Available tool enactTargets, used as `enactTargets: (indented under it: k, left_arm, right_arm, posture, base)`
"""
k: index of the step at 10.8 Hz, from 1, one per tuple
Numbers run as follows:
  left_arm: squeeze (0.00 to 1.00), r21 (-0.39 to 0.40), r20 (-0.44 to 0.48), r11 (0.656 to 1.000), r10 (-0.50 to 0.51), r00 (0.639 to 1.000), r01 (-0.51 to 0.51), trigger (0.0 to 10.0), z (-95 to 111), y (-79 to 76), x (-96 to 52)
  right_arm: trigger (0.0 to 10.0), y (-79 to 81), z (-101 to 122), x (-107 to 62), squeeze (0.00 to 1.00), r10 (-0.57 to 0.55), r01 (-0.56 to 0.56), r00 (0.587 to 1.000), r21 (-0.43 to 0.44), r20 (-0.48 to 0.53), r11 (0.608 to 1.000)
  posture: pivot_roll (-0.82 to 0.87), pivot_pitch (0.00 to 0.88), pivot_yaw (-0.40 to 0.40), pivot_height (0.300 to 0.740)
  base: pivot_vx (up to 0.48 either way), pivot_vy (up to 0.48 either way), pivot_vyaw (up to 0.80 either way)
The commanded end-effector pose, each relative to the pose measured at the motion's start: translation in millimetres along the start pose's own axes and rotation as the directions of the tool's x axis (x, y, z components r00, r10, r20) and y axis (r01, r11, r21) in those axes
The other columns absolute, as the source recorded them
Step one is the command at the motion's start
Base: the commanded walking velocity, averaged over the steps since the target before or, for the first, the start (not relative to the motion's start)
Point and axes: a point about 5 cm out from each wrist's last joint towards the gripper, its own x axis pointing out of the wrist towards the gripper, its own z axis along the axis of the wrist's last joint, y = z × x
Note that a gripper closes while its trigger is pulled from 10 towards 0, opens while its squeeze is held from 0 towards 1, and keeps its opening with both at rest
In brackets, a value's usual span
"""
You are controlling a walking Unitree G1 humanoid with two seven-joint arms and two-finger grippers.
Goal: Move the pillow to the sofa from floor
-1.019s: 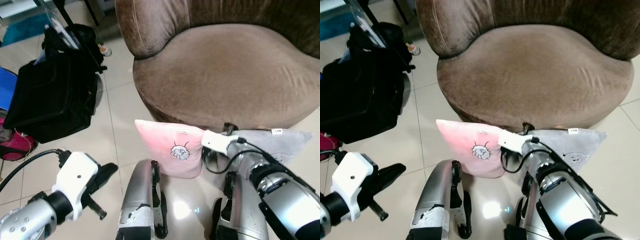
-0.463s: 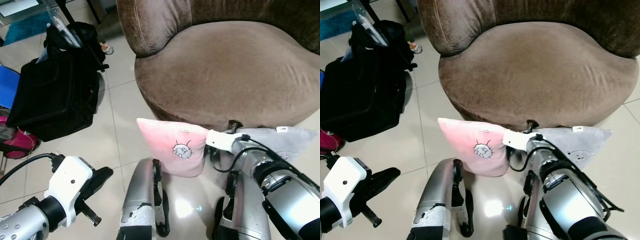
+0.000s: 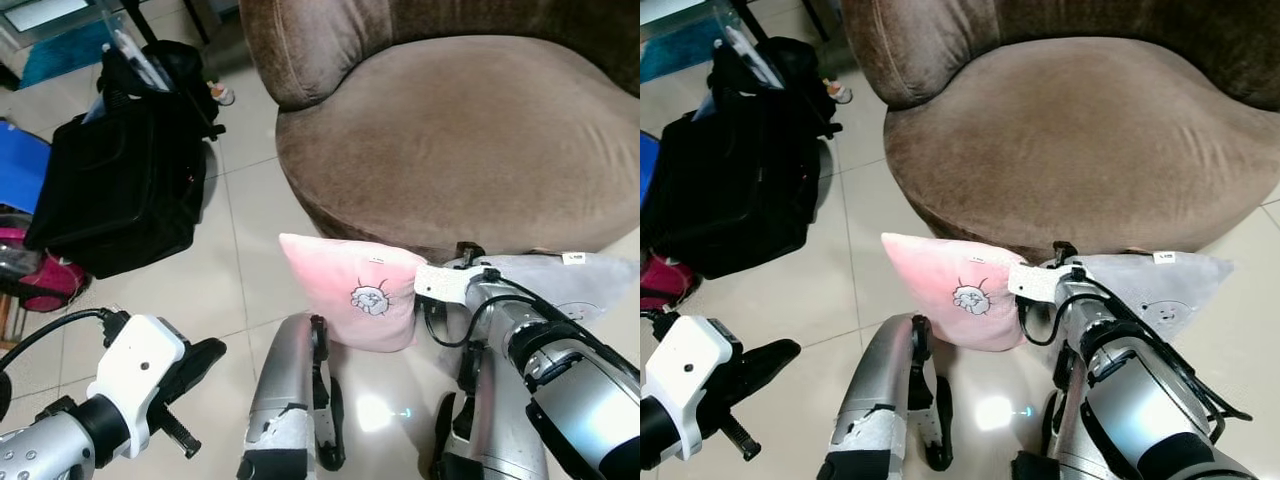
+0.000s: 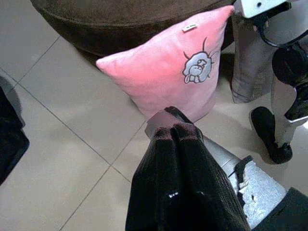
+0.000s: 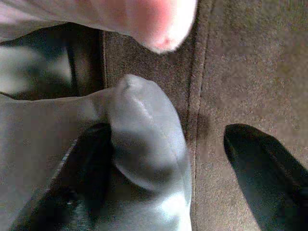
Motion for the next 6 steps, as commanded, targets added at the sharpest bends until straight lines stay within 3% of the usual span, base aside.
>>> enactTargets:
  k: [1, 6]
  left_arm:
    - [0.0, 0.014, -0.009, 1.0, 0.0, 1.0, 0.0, 10.0, 1.9, 1.3, -4.6]
    - [0.0, 0.011, -0.016, 1.0, 0.004, 1.0, -0.003, 10.0, 1.0, 1.4, -6.5]
  right_arm:
    - [0.0, 14.1, -1.9, -1.2, 0.0, 0.043, -0.043, 0.999, -0.029, -0.009, 0.999]
    - [0.0, 13.4, -5.3, -1.3, 0.0, 0.045, -0.046, 0.999, -0.028, -0.018, 0.999]
  posture:
    - [0.52, 0.306, 0.231, 0.538]
    - [0.51, 0.299, 0.238, 0.538]
  base:
    - [0.0, 0.0, 0.0]
    - [0.0, 0.0, 0.0]
